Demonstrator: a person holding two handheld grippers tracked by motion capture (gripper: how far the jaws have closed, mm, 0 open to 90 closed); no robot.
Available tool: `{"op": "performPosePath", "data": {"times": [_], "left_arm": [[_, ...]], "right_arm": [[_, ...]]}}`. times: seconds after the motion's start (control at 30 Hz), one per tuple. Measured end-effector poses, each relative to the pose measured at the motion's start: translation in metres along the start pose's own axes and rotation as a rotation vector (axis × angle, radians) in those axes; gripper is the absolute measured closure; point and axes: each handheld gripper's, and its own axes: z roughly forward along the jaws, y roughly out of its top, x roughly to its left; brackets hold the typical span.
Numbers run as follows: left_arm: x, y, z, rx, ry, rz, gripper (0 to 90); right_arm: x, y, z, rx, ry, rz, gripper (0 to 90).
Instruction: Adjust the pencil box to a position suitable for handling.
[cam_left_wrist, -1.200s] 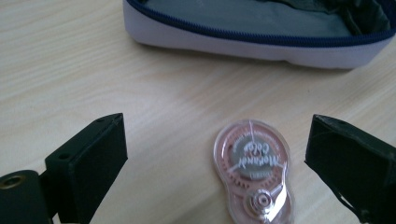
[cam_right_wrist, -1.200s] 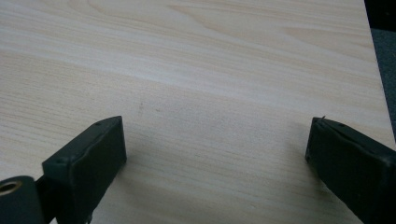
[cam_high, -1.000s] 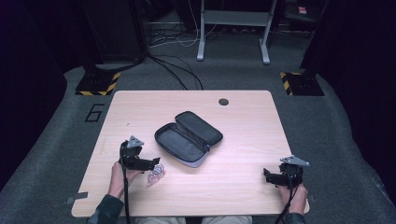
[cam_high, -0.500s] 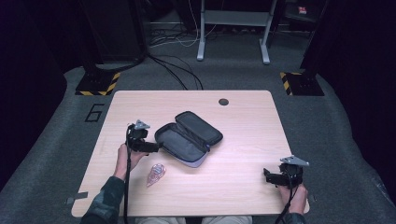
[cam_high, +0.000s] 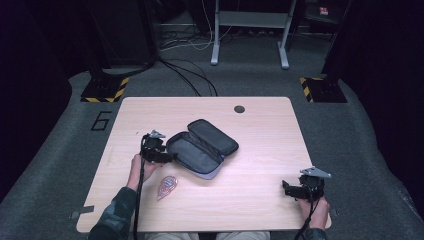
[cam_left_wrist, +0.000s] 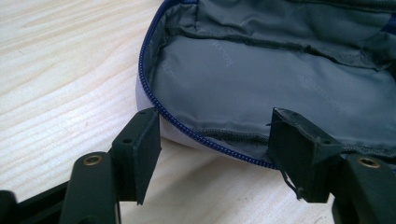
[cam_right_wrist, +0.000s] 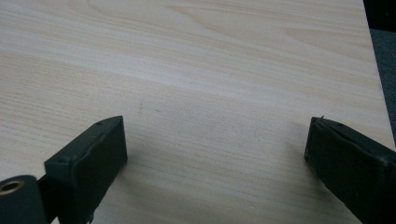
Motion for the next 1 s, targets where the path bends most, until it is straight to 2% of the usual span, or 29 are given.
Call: {"op": "performPosePath", "data": {"times": [0.1,0.23,0.43,0.63,0.77,0.87,1.0], "left_arm": [[-0.002,-0.002,0.000,0.010,-0.006,0.006,38.4],[-0.005,-0.003,-0.002,0.020,-0.013,-0.006,41.2],[-0.014,-0.005,-0.003,0.030,0.014,-0.011,45.9],[-0.025,-0.010,-0.004,0.043,0.002,-0.008,46.5],[-0.036,-0.011,-0.005,0.058,-0.011,0.025,46.5],[-0.045,-0.012,-0.006,0.061,-0.031,0.031,46.2],[-0.044,-0.009,-0.011,0.052,-0.028,0.033,42.5]], "right_arm": [[0.000,0.000,0.000,0.000,0.000,0.000,5.4],[0.000,0.000,0.000,0.000,-0.001,0.000,5.4],[0.001,0.000,0.000,0.001,-0.001,0.006,5.6],[0.001,0.000,0.000,0.001,-0.001,0.005,5.7],[0.001,0.000,0.000,0.001,-0.001,0.006,5.7],[0.001,0.000,0.000,0.001,-0.001,0.006,5.7],[0.001,0.000,0.000,0.001,0.000,0.006,5.8]]}}
